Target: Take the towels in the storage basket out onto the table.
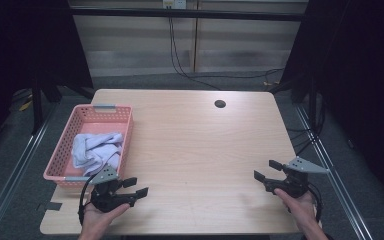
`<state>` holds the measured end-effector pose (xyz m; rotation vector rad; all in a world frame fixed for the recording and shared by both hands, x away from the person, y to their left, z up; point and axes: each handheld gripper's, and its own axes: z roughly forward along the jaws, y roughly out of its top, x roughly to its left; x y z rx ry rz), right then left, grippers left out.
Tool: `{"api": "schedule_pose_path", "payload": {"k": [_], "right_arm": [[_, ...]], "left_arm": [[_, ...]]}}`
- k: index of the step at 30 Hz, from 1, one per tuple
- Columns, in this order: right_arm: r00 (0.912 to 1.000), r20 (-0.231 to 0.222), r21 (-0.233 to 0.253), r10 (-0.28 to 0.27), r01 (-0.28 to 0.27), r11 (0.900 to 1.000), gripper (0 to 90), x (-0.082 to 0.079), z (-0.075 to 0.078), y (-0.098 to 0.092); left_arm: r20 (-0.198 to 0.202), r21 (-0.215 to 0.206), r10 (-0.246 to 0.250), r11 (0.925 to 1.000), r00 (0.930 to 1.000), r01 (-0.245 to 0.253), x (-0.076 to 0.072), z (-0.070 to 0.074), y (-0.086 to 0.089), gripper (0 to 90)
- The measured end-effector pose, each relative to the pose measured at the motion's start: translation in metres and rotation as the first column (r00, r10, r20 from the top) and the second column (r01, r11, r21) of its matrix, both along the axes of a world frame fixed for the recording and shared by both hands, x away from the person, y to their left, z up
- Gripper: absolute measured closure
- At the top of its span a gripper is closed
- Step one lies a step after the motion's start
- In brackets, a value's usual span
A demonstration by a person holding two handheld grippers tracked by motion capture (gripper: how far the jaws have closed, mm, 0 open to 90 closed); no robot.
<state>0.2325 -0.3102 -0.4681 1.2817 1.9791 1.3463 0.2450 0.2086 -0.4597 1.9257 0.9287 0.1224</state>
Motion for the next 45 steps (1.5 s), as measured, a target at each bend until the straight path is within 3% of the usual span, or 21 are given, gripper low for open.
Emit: {"api": "schedule_pose_path", "payload": {"k": [4, 6, 8, 9, 15, 17, 18, 19, 21, 23, 28, 29, 30, 31, 33, 35, 36, 37, 38, 42, 45], "right_arm": [[0.9999, -0.012, 0.014, 0.011, -0.011, 1.0, 25.2, -0.001, 0.001, -0.002], [0.9998, -0.017, 0.022, 0.014, -0.014, 1.0, 25.2, -0.001, 0.001, -0.003], [0.9997, -0.016, 0.023, 0.018, -0.017, 1.0, 25.2, -0.002, 0.002, -0.002], [0.9996, -0.015, 0.013, 0.023, -0.023, 1.0, 25.0, -0.002, 0.001, 0.0], [0.9991, -0.013, 0.005, 0.04, -0.04, 0.999, 24.7, -0.004, 0.002, 0.003], [0.9984, -0.025, 0.005, 0.052, -0.052, 0.999, 24.4, -0.004, 0.002, 0.005], [0.9979, -0.027, 0.007, 0.059, -0.058, 0.998, 24.4, -0.004, 0.001, 0.005], [0.9975, -0.028, 0.006, 0.065, -0.064, 0.998, 24.4, -0.004, 0.001, 0.005], [0.9973, -0.025, 0.006, 0.069, -0.069, 0.998, 24.4, -0.003, 0.001, 0.005], [0.9971, -0.026, 0.006, 0.072, -0.072, 0.997, 24.3, -0.003, 0.001, 0.006], [0.9972, -0.027, 0.006, 0.069, -0.069, 0.998, 23.8, -0.002, 0.001, 0.007], [0.9975, -0.025, 0.002, 0.066, -0.066, 0.998, 22.9, -0.001, 0.0, 0.007], [0.9975, -0.025, 0.002, 0.066, -0.066, 0.998, 22.9, -0.001, 0.0, 0.007], [0.9973, -0.027, 0.005, 0.068, -0.068, 0.998, 22.7, -0.001, 0.0, 0.008], [0.9973, -0.027, 0.003, 0.068, -0.068, 0.998, 22.6, -0.001, 0.0, 0.008], [0.9972, -0.026, 0.001, 0.07, -0.07, 0.998, 22.5, -0.001, 0.0, 0.009], [0.9973, -0.027, -0.001, 0.069, -0.069, 0.998, 22.5, -0.001, 0.0, 0.009], [0.9971, -0.029, 0.002, 0.07, -0.07, 0.998, 22.5, 0.0, 0.0, 0.01], [0.9971, -0.029, 0.002, 0.07, -0.07, 0.998, 22.5, 0.0, 0.0, 0.01], [0.9961, -0.035, 0.002, 0.081, -0.081, 0.997, 22.7, 0.0, -0.001, 0.01], [0.9988, -0.001, -0.008, 0.05, -0.05, 0.999, 25.1, -0.002, 0.002, 0.01]], "left_arm": [[0.01, 0.005, 0.038, 0.9992, 0.9992, -0.038, 0.002, 0.006, 0.001, 33.7], [-0.003, -0.033, 0.059, 0.9977, 0.9983, -0.059, 0.003, 0.009, 0.003, 32.1], [-0.002, -0.03, 0.057, 0.9979, 0.9984, -0.057, 0.003, 0.012, 0.005, 31.2], [0.011, -0.015, 0.058, 0.9982, 0.9983, -0.058, 0.003, 0.016, 0.006, 30.4], [0.062, -0.027, 0.083, 0.9963, 0.9947, -0.081, 0.006, 0.037, 0.018, 31.1], [0.06, 0.021, 0.087, 0.9959, 0.9944, -0.089, 0.016, 0.049, 0.026, 30.3], [0.06, 0.021, 0.087, 0.9959, 0.9944, -0.089, 0.016, 0.049, 0.026, 29.5], [0.069, 0.066, 0.107, 0.9916, 0.9919, -0.112, 0.026, 0.055, 0.037, 29.3], [0.066, 0.078, 0.125, 0.9885, 0.99, -0.13, 0.033, 0.057, 0.045, 27.5], [0.058, 0.091, 0.178, 0.979, 0.9823, -0.183, 0.044, 0.06, 0.06, 24.7], [0.04, 0.124, 0.214, 0.9683, 0.9761, -0.217, 0.056, 0.067, 0.085, 20.4], [0.039, 0.158, 0.23, 0.9594, 0.9723, -0.234, 0.062, 0.069, 0.094, 18.6], [0.039, 0.158, 0.23, 0.9594, 0.9723, -0.234, 0.062, 0.069, 0.094, 19.6], [0.052, 0.158, 0.26, 0.951, 0.9641, -0.265, 0.067, 0.072, 0.103, 21.3], [0.043, 0.165, 0.272, 0.9471, 0.9614, -0.275, 0.071, 0.073, 0.107, 20.1], [0.049, 0.19, 0.296, 0.9348, 0.9538, -0.3, 0.081, 0.075, 0.117, 17.8], [0.019, 0.207, 0.303, 0.9312, 0.9528, -0.3, 0.091, 0.073, 0.125, 16.9], [0.019, 0.207, 0.303, 0.9312, 0.9528, -0.3, 0.091, 0.073, 0.125, 16.0], [0.007, 0.231, 0.312, 0.924, 0.9502, -0.305, 0.097, 0.069, 0.128, 16.0], [-0.005, 0.233, 0.309, 0.9254, 0.9512, -0.299, 0.108, 0.058, 0.131, 17.8], [-0.064, 0.268, 0.27, 0.9318, 0.9607, -0.244, 0.116, 0.049, 0.127, 15.7]]}}
